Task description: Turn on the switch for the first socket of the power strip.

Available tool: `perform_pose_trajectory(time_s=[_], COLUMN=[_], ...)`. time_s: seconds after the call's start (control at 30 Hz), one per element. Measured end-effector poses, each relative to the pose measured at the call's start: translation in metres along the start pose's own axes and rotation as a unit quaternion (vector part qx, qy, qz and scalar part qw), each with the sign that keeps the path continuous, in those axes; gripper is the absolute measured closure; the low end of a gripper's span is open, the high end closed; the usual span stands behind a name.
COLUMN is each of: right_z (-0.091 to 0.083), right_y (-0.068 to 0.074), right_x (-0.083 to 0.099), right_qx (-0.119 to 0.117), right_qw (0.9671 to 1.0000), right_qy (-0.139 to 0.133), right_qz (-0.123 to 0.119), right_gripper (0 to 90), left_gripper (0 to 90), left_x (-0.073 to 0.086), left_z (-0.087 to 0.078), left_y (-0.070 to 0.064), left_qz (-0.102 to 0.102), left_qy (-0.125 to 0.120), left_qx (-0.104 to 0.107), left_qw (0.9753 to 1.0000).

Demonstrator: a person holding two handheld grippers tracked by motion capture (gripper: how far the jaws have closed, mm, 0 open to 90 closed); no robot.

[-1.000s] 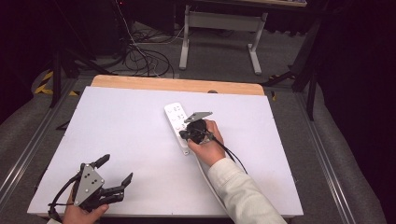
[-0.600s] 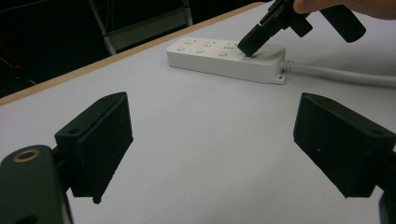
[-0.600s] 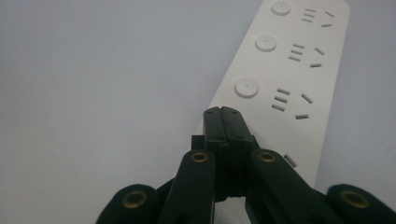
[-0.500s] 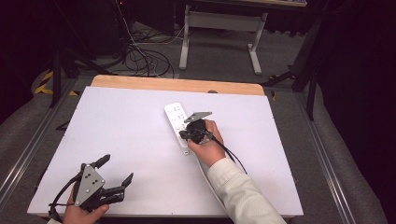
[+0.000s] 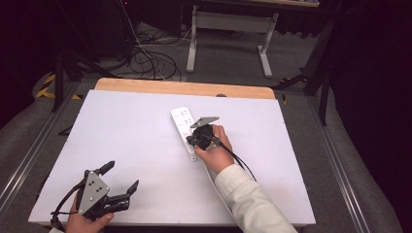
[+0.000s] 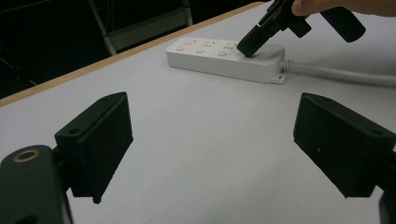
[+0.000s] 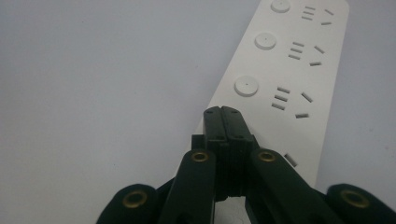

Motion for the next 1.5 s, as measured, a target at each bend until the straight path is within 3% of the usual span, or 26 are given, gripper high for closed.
perform_pose_trajectory(time_s=[1.5], right_z=[0.0011], right_y=[-0.0004], right_x=[-0.0001], right_qx=[0.001], right_qw=[0.9999], right_qy=[0.010], right_qz=[0.013], right_gripper=[90.0], left_gripper=[12.5], left_x=[0.0003], left_z=[0.0001], left_y=[-0.0007], left_qz=[-0.002], left_qy=[0.001], left_qx=[0.000], left_qw=[1.0000])
Point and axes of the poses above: each handheld gripper's, and its own axes: z roughly forward along the jaws, x roughly out of its underside, y roughly to its left, the point moved 8 cm from there along z, roughly forward along the jaws, and after that the axes turned 6 degrees about -x, right-handed, at the moved point
